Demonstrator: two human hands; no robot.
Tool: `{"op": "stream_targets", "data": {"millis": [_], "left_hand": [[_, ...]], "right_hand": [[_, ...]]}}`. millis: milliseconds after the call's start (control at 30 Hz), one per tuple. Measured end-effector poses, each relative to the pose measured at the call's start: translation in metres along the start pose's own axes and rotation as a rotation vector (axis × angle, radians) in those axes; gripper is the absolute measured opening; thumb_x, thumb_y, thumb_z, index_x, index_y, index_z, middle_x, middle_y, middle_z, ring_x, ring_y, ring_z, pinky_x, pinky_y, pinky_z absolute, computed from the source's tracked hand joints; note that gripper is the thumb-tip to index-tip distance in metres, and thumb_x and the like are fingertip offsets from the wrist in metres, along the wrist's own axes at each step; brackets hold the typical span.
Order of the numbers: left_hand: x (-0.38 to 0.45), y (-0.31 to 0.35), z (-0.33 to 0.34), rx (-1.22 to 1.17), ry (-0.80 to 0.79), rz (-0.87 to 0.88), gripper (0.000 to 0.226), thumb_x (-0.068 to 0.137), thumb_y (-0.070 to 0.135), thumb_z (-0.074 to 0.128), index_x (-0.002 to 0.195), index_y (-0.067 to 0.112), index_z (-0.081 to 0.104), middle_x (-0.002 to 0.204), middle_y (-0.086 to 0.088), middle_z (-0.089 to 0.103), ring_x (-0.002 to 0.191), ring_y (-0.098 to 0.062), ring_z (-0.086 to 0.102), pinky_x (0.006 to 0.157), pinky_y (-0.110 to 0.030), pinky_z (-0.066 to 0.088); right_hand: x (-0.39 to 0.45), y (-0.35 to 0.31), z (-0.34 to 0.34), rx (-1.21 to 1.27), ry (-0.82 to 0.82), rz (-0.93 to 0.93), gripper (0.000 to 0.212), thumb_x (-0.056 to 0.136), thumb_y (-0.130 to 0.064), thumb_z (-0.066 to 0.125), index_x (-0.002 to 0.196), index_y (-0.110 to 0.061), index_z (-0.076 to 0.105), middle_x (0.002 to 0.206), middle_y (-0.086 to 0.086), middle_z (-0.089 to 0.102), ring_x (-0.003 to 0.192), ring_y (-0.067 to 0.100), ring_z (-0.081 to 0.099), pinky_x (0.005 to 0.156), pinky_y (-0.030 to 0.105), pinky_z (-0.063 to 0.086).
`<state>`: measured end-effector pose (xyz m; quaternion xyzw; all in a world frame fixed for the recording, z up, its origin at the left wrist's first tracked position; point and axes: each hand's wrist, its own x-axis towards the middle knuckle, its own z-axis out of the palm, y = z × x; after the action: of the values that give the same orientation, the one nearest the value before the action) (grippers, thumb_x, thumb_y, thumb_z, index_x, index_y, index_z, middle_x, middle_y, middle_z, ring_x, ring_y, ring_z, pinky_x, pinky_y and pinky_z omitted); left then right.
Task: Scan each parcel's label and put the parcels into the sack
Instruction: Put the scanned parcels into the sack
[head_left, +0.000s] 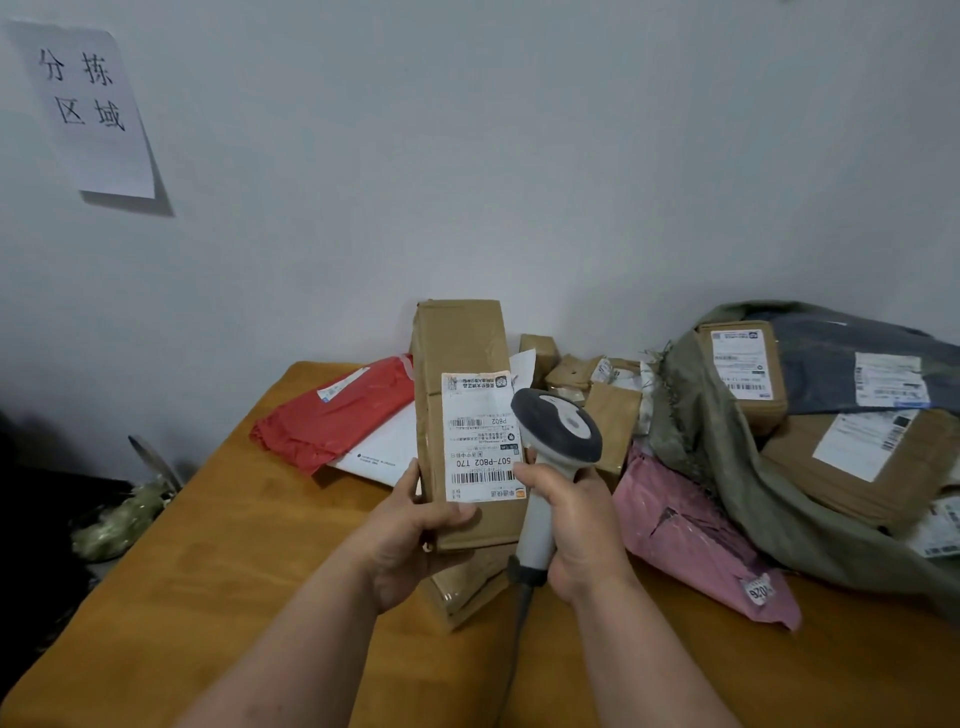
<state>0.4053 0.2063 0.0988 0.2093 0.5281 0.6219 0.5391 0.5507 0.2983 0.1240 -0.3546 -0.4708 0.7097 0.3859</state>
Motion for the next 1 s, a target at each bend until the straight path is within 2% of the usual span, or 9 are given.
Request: {"op": "stream_targets", "data": {"millis": [67,133,233,367,500,600,700,867,1000], "left_hand": [[0.003,-0.001,-0.001,-0.045,0.051,0.041,0.088,0.059,0.007,0.090,0.136,0.028,0.052,0.113,-0.003,0.074,0.104,-0.028,0.071,0.078,-0.041,0.058],[0.005,-0.001,-0.004,-0.099,0.108,0.080,0.087,0.063,0.008,0.087,0.139,0.025,0.048,0.115,-0.002,0.074,0.106,-0.027,0.071,0.078,-0.041,0.059],[0.008,0.002,-0.005,-0.148,0.158,0.129,0.087,0.064,0.008,0.083,0.140,0.027,0.046,0.115,-0.002,0.074,0.108,-0.026,0.069,0.080,-0.040,0.058],[0.010,0.006,-0.005,-0.145,0.185,0.167,0.072,0.074,0.004,0.078,0.135,0.028,0.050,0.112,0.000,0.075,0.103,-0.022,0.071,0.081,-0.038,0.055],[0.011,0.009,-0.006,-0.148,0.193,0.193,0.075,0.071,0.004,0.079,0.135,0.029,0.049,0.110,0.000,0.076,0.099,-0.021,0.073,0.081,-0.037,0.055],[0.010,0.010,-0.006,-0.130,0.175,0.212,0.082,0.068,0.003,0.081,0.138,0.029,0.047,0.112,0.000,0.075,0.097,-0.019,0.074,0.078,-0.035,0.057],[0.008,0.008,-0.006,-0.139,0.149,0.230,0.083,0.065,0.003,0.081,0.136,0.028,0.048,0.112,-0.002,0.075,0.096,-0.020,0.074,0.067,-0.028,0.060],[0.007,0.005,-0.007,-0.157,0.158,0.242,0.077,0.071,-0.005,0.078,0.136,0.026,0.049,0.111,-0.004,0.075,0.095,-0.021,0.074,0.066,-0.027,0.059],[0.007,0.004,-0.006,-0.154,0.159,0.246,0.074,0.074,-0.007,0.077,0.134,0.026,0.051,0.111,-0.005,0.075,0.096,-0.022,0.074,0.067,-0.028,0.059]], "right_hand": [[0.000,-0.001,-0.004,-0.045,0.042,0.002,0.032,0.081,-0.004,0.076,0.110,-0.014,0.069,0.091,0.000,0.079,0.090,0.025,0.075,0.078,0.041,0.057],[-0.001,-0.003,-0.009,-0.074,0.073,-0.004,0.029,0.078,-0.004,0.077,0.106,-0.012,0.071,0.083,0.000,0.076,0.086,0.023,0.068,0.073,0.038,0.052],[-0.005,-0.008,-0.013,-0.148,0.036,-0.021,0.038,0.063,-0.015,0.077,0.099,-0.008,0.071,0.088,0.010,0.069,0.085,0.025,0.061,0.076,0.039,0.048],[-0.017,-0.013,-0.011,-0.256,-0.088,-0.057,0.041,0.058,-0.032,0.079,0.097,-0.023,0.072,0.077,-0.006,0.072,0.083,0.022,0.062,0.075,0.037,0.048],[-0.026,-0.018,-0.004,-0.292,-0.157,-0.081,0.039,0.061,-0.040,0.082,0.098,-0.031,0.073,0.084,-0.012,0.075,0.083,0.016,0.064,0.071,0.028,0.049],[-0.029,-0.026,0.003,-0.308,-0.187,-0.114,0.029,0.063,-0.039,0.080,0.091,-0.040,0.075,0.079,-0.012,0.073,0.075,0.008,0.064,0.065,0.022,0.049],[-0.030,-0.033,0.008,-0.309,-0.210,-0.147,0.027,0.064,-0.034,0.078,0.085,-0.050,0.073,0.072,-0.010,0.070,0.065,0.003,0.063,0.067,0.028,0.049],[-0.033,-0.036,0.009,-0.339,-0.253,-0.155,0.026,0.064,-0.031,0.076,0.084,-0.048,0.074,0.071,-0.010,0.069,0.065,0.002,0.061,0.066,0.026,0.049],[-0.033,-0.034,0.007,-0.350,-0.243,-0.122,0.019,0.063,-0.030,0.076,0.081,-0.036,0.075,0.073,-0.004,0.069,0.073,0.013,0.061,0.071,0.032,0.049]]}}
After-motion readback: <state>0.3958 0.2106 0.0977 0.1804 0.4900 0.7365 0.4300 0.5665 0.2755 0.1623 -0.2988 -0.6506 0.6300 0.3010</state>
